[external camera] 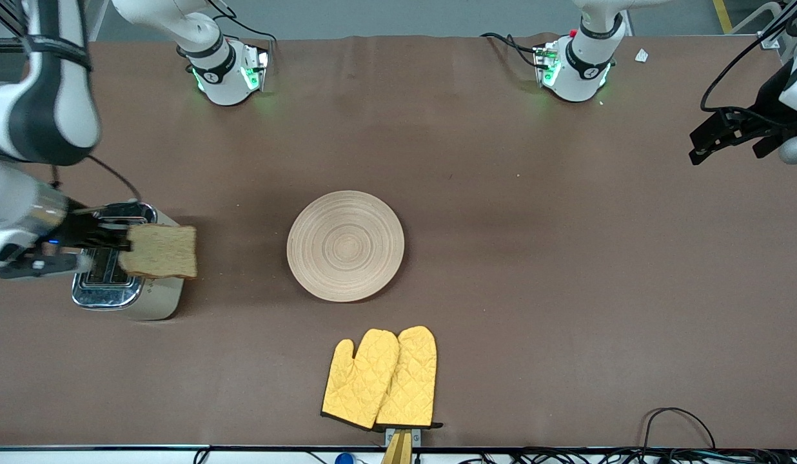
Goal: Move plate and put bread in toaster
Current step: 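Lift the bread with the right gripper and carry it over the toaster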
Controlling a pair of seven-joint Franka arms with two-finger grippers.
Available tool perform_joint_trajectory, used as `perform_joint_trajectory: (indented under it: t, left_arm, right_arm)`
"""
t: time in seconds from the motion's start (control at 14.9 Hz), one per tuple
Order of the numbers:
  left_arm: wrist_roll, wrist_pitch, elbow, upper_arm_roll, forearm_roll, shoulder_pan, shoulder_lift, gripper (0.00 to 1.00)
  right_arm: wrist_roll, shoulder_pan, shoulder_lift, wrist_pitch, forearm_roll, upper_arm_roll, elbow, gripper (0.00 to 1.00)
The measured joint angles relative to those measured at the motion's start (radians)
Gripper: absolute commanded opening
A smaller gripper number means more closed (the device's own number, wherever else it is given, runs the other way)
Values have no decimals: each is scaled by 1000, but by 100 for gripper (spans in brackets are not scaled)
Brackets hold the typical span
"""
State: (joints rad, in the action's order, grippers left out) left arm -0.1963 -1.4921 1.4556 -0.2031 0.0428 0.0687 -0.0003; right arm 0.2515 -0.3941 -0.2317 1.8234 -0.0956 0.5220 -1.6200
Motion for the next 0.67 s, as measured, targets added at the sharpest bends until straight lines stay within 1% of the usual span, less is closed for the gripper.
perform_joint_trajectory:
  t: [0.13, 0.27, 0.54, 0.67]
  left_arm:
    - [0, 0, 0, -3, 0, -6, 3, 100]
    - [4, 1, 0, -5, 0, -11, 4, 100]
    - [65, 7, 1, -9, 0, -12, 4, 100]
    - [77, 8, 4, -9, 0, -12, 6, 100]
  right_arm:
    - [14, 22, 0, -3, 82, 17, 27, 0]
    - [14, 25, -1, -3, 135, 17, 31, 0]
    - [13, 27, -16, 6, 221, 17, 31, 2]
    - [13, 35, -21, 19, 240, 17, 31, 2]
